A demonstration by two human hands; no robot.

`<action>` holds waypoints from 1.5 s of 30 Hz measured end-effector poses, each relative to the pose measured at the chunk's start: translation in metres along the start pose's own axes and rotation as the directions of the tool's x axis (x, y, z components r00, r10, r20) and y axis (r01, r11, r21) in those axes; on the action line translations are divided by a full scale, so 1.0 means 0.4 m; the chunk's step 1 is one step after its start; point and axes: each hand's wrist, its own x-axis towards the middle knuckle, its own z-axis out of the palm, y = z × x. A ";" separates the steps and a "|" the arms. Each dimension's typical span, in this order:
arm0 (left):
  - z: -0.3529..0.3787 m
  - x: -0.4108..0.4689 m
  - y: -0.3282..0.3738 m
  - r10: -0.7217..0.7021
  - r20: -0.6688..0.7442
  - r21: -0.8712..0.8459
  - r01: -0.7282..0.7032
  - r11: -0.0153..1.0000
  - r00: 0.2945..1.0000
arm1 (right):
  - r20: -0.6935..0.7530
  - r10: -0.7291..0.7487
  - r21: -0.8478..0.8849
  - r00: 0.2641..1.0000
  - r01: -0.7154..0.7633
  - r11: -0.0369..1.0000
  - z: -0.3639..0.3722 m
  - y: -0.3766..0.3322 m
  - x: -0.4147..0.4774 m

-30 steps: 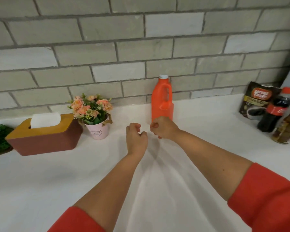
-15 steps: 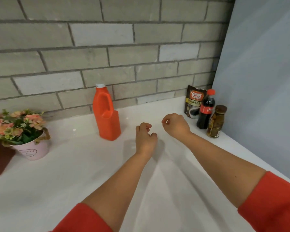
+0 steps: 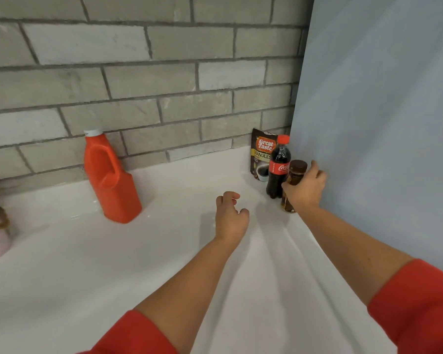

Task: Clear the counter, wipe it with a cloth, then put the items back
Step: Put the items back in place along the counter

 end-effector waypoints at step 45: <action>-0.572 -0.070 -0.262 -0.087 -0.247 0.013 0.093 0.996 0.965 | 0.780 -0.472 0.346 0.411 0.346 0.872 0.386 -0.416 -0.526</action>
